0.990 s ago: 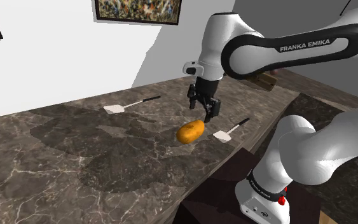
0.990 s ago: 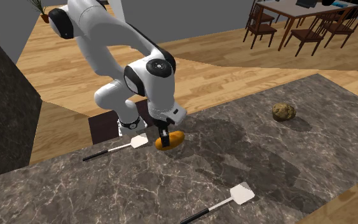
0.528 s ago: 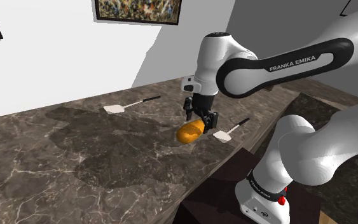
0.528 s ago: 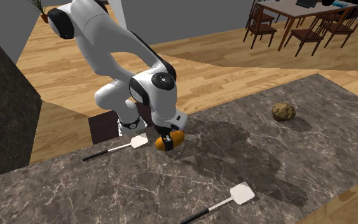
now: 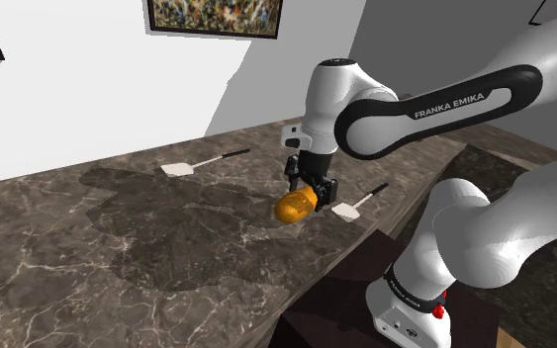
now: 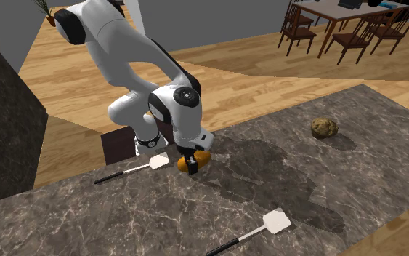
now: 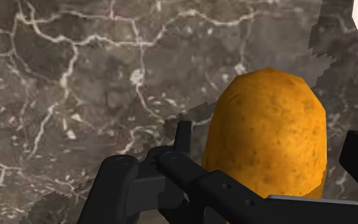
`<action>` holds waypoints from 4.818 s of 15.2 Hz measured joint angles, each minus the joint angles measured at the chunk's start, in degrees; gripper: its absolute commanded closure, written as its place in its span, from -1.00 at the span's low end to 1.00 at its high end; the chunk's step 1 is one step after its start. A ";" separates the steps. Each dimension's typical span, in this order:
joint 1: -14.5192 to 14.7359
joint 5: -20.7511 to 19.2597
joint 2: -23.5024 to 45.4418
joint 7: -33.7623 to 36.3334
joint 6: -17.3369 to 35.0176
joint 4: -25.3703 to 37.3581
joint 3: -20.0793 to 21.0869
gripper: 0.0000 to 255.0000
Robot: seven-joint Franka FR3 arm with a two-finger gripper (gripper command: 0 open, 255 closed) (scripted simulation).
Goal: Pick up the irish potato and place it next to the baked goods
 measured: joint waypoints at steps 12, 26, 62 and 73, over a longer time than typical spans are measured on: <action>0.01 0.02 -0.19 0.01 -0.45 0.28 0.03 1.00; 0.22 0.62 -4.70 -0.16 -12.62 7.95 0.67 1.00; 8.05 11.00 10.44 21.34 -23.50 34.38 19.40 1.00; 11.85 8.32 29.72 37.35 -23.41 53.66 29.96 1.00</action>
